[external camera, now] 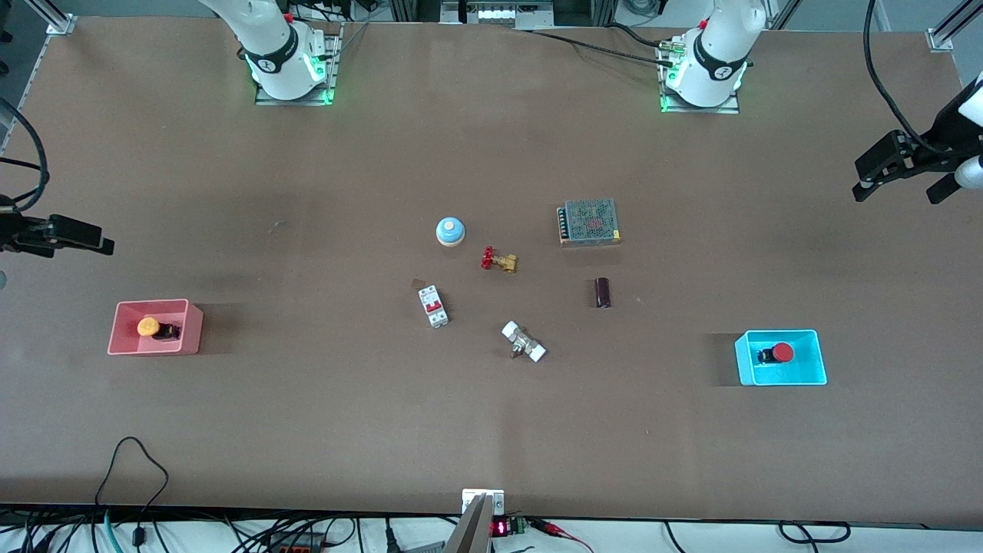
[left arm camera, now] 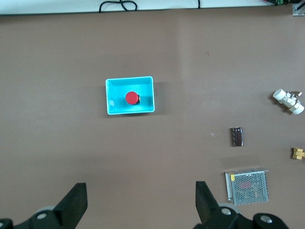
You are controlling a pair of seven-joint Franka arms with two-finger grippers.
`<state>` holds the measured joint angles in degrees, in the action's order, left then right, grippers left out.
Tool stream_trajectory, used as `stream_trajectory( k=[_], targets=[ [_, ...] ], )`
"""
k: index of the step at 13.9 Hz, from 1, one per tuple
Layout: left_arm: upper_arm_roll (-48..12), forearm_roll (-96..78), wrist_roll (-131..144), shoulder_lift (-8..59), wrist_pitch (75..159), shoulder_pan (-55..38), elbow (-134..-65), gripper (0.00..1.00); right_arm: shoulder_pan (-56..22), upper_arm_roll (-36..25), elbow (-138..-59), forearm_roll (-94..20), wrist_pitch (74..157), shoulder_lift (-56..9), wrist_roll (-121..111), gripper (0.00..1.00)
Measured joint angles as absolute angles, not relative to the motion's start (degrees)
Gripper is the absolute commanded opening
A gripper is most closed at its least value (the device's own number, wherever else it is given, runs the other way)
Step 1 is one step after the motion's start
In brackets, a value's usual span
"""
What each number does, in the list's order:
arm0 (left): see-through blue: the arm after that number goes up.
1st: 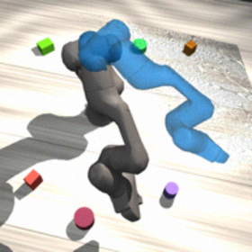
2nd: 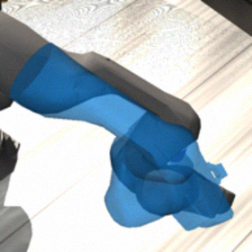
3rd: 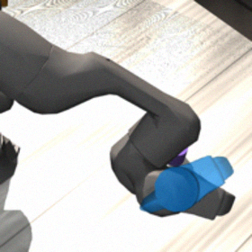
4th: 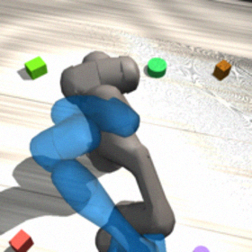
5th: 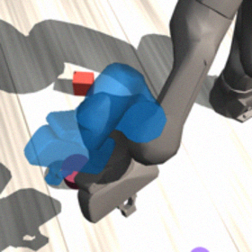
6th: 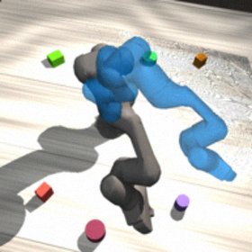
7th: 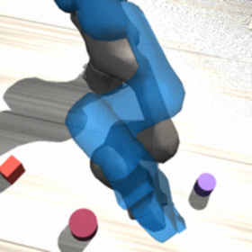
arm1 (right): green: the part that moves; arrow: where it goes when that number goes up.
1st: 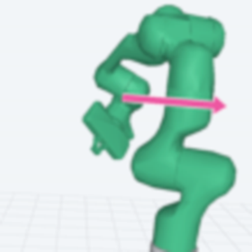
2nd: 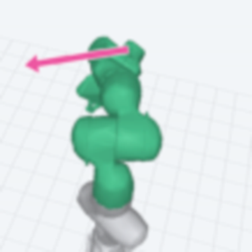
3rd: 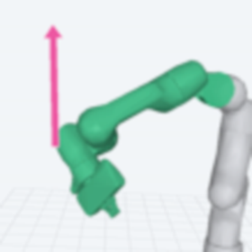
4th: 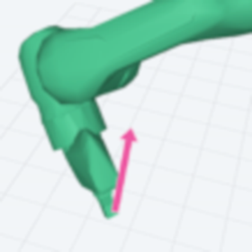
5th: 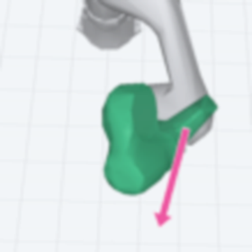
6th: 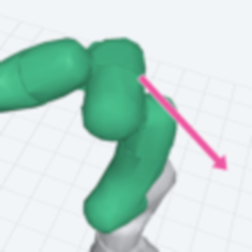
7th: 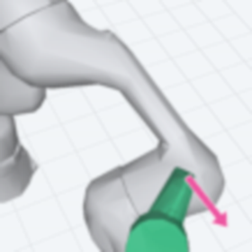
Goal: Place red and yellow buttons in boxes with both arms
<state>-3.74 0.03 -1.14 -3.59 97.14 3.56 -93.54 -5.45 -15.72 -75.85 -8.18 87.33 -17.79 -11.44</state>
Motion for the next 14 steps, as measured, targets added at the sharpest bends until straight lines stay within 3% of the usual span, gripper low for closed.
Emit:
stream_trajectory(
  k=[2, 4, 14],
  targets=[
    [-3.8, 0.0, -1.2, -3.6, 96.4, 3.8, -93.5, 1.00, -0.4, -8.3, -75.7, -3.9, 87.2, -16.0, -8.7, 1.00],
    [-3.8, 0.0, -1.2, -3.6, 95.1, 4.0, -93.5, 1.00, 1.0, -5.2, -75.7, -2.5, 86.6, -14.2, -6.3, 1.00],
    [-3.9, 0.0, -1.0, -3.6, 94.3, 4.3, -93.5, 1.00, 0.7, -3.5, -81.7, 0.8, 85.2, -8.4, -1.4, 1.00]
  ],
)
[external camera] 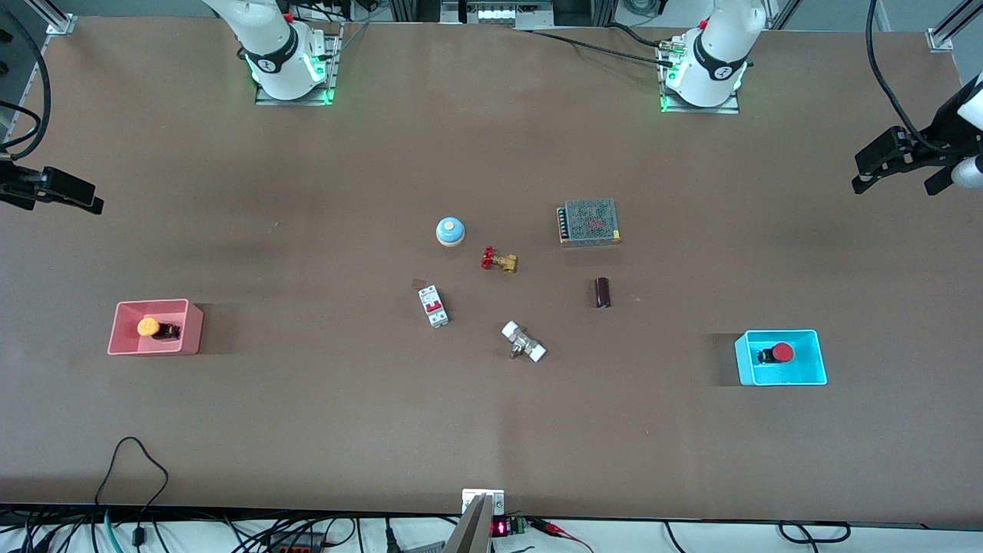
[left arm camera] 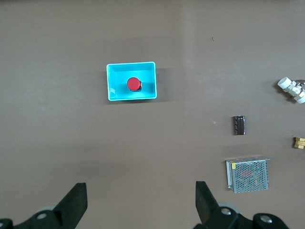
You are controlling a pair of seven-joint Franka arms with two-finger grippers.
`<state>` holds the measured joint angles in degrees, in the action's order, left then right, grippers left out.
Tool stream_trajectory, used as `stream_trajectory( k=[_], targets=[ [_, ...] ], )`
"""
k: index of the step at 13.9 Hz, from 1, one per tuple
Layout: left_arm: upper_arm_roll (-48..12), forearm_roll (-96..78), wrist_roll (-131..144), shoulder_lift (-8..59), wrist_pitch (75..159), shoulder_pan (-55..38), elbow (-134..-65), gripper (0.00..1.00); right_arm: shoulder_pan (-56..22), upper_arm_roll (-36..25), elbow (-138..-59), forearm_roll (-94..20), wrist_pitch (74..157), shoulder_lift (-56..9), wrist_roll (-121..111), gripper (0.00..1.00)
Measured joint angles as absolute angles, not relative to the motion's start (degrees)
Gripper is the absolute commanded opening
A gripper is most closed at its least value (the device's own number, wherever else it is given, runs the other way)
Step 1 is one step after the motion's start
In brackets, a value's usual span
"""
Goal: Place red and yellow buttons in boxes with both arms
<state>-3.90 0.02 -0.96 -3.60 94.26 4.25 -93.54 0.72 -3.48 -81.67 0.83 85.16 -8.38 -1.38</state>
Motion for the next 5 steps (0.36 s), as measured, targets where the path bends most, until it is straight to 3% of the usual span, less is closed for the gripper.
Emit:
stream_trajectory(
  k=[5],
  targets=[
    [-4.1, 0.0, -0.8, -3.6, 94.3, 4.3, -93.5, 1.00, 0.7, -3.4, -82.1, 0.8, 84.3, -7.6, -1.6, 1.00]
  ],
)
